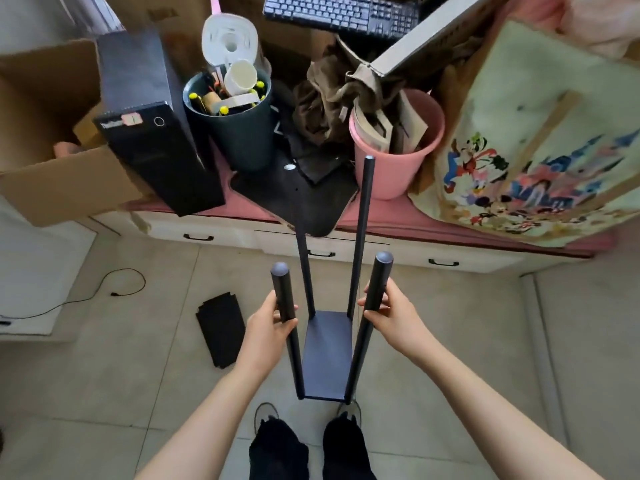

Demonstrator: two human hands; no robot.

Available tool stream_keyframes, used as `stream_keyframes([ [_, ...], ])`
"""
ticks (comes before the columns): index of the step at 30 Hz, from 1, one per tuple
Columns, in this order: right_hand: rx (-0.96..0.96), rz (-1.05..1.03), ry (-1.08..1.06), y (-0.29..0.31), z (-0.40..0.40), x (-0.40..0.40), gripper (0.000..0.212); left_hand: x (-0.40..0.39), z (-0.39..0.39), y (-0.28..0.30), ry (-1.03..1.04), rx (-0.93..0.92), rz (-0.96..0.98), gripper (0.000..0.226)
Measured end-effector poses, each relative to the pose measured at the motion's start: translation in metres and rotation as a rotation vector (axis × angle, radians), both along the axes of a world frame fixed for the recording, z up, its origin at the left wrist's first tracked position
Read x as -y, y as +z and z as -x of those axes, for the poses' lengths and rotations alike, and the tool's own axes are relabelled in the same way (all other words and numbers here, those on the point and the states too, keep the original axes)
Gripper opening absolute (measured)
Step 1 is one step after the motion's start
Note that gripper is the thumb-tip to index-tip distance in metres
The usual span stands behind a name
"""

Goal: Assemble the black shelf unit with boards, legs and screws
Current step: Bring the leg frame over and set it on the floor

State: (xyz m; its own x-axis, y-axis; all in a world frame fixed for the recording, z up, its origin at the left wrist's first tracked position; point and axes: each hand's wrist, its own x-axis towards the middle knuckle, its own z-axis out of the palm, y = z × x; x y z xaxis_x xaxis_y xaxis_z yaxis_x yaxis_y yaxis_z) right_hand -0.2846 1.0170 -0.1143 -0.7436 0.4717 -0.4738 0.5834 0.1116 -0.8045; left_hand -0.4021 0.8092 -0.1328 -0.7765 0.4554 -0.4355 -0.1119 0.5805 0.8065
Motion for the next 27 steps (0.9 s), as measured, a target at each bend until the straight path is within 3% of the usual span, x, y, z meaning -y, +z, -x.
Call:
stream_keyframes([
  [3,0.013,0.017,-0.048,-0.038,0.002,-0.016,0.044,-0.016,-0.004,-0.035,0.024,-0.079,0.05,0.043],
  [6,0.0,0.018,-0.115,-0.079,0.005,-0.025,0.032,-0.029,-0.005,-0.07,0.036,-0.13,0.112,0.031],
  [11,0.033,0.01,-0.194,-0.15,0.017,-0.024,0.025,-0.041,0.008,-0.133,0.046,-0.135,0.195,0.015],
  [17,0.06,-0.014,-0.219,-0.212,0.03,-0.01,0.026,-0.042,0.012,-0.192,0.138,-0.091,0.199,0.017],
  [23,0.058,0.014,-0.283,-0.231,0.021,-0.003,0.023,-0.043,0.002,-0.217,0.181,-0.088,0.165,0.012],
  [27,0.073,-0.001,-0.303,-0.23,0.006,0.006,0.024,-0.04,-0.006,-0.216,0.22,-0.038,0.159,0.024],
])
